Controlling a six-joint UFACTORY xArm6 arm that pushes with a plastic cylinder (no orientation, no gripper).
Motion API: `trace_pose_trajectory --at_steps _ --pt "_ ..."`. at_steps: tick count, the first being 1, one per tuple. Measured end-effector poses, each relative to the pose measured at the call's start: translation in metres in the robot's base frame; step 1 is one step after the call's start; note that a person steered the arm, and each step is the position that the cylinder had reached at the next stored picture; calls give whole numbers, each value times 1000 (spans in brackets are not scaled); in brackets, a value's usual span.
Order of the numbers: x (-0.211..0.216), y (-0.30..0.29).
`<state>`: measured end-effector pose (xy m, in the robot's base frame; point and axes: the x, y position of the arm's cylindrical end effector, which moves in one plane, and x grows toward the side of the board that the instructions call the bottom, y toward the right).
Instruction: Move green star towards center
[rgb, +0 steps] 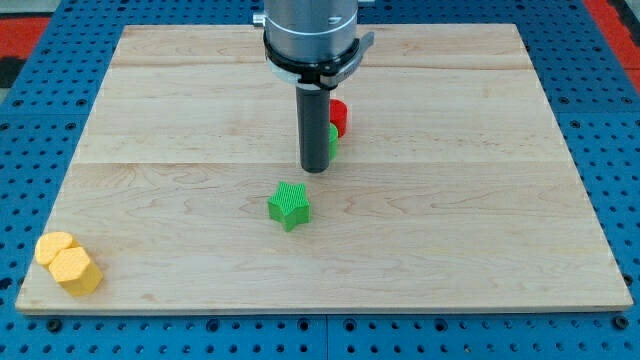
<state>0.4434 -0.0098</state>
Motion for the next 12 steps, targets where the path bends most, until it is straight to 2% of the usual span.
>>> trace_pose_trajectory --at_steps 1,2,3,4,5,6,7,8,9,12 --pt "-2 0" --pt "-2 -31" --pt "-2 -94" --pt "-2 -128" --pt "11 -137" --pt "48 -177" --pt "98 -186" --pt "132 -150" --pt "133 -102" --pt "67 -35"
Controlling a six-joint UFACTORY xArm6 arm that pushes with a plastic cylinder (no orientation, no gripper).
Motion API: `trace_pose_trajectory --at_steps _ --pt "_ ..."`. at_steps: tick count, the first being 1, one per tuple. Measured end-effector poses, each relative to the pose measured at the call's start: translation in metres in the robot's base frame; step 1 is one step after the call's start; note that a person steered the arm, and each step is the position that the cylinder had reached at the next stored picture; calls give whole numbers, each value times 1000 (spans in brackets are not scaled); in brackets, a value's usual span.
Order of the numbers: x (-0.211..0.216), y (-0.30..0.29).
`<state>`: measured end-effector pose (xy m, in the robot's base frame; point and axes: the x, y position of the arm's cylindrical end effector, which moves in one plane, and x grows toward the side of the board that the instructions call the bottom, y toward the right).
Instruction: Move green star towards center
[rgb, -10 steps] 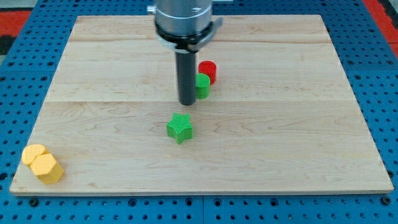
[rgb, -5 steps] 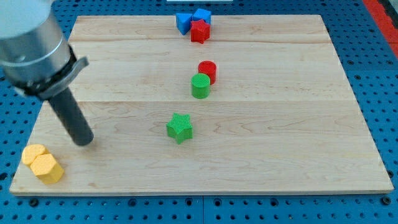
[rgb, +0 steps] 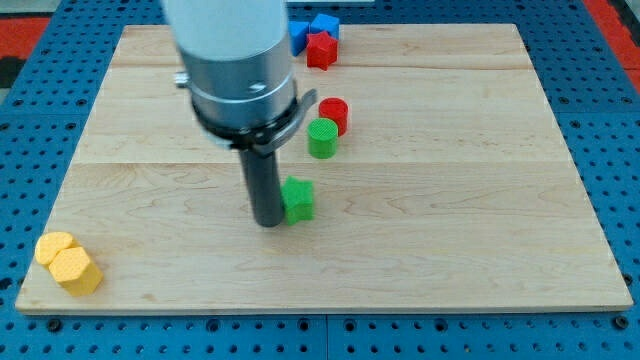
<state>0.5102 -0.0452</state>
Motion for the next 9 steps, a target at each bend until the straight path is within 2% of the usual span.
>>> trace_pose_trajectory --at_steps 2,4,5,8,9 --pt "-17 65" --pt "19 80" --pt "17 101" --pt "-57 96" --pt "-49 110"
